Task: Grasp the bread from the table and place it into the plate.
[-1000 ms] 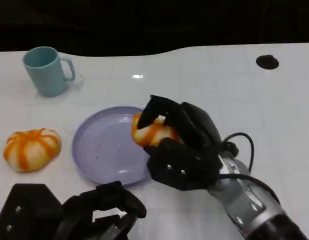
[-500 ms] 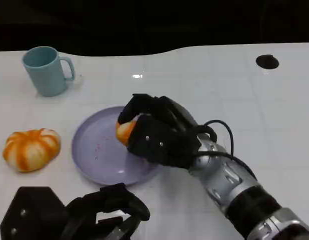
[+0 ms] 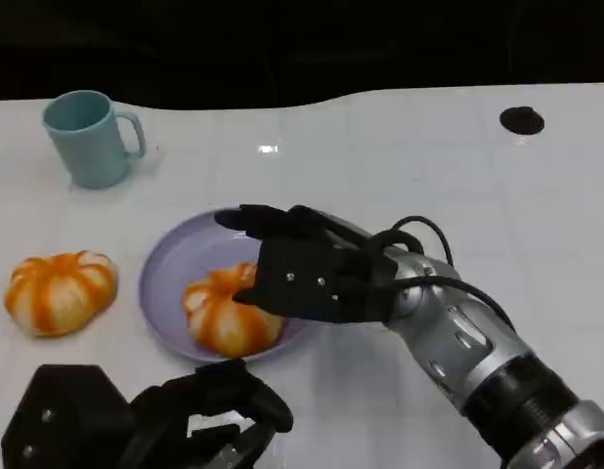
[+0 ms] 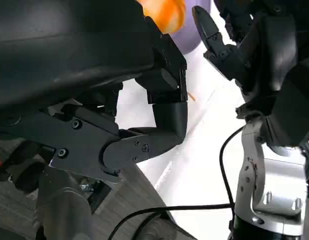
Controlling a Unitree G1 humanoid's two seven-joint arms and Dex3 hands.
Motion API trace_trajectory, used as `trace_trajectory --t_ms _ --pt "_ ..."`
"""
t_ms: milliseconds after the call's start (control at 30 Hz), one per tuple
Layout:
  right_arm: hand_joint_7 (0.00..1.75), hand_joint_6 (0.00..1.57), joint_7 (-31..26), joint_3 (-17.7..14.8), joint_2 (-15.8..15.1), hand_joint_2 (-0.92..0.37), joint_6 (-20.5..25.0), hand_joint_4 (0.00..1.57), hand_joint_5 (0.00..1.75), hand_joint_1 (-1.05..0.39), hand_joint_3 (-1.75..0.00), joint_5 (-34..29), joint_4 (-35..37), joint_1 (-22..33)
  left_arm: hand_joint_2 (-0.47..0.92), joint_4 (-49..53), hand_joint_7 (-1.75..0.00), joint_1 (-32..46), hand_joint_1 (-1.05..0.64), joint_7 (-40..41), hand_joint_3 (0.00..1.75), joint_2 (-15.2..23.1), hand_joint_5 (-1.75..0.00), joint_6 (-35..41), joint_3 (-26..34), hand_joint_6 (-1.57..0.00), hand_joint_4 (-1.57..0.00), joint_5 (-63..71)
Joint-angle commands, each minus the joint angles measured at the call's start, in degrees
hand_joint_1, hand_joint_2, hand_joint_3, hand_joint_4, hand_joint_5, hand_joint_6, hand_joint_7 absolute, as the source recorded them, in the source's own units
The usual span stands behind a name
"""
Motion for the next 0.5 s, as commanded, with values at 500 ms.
trace_trajectory --t_ms 500 --pt "0.06 0.23 7.88 -5.43 -13.79 -0.92 5.49 0.15 0.22 -0.68 -0.34 6.0 -37.01 19.14 0.86 0.83 -1.5 -0.72 -0.32 0.09 0.69 0.85 -1.75 -0.17 0.26 -0.6 -0.7 0.84"
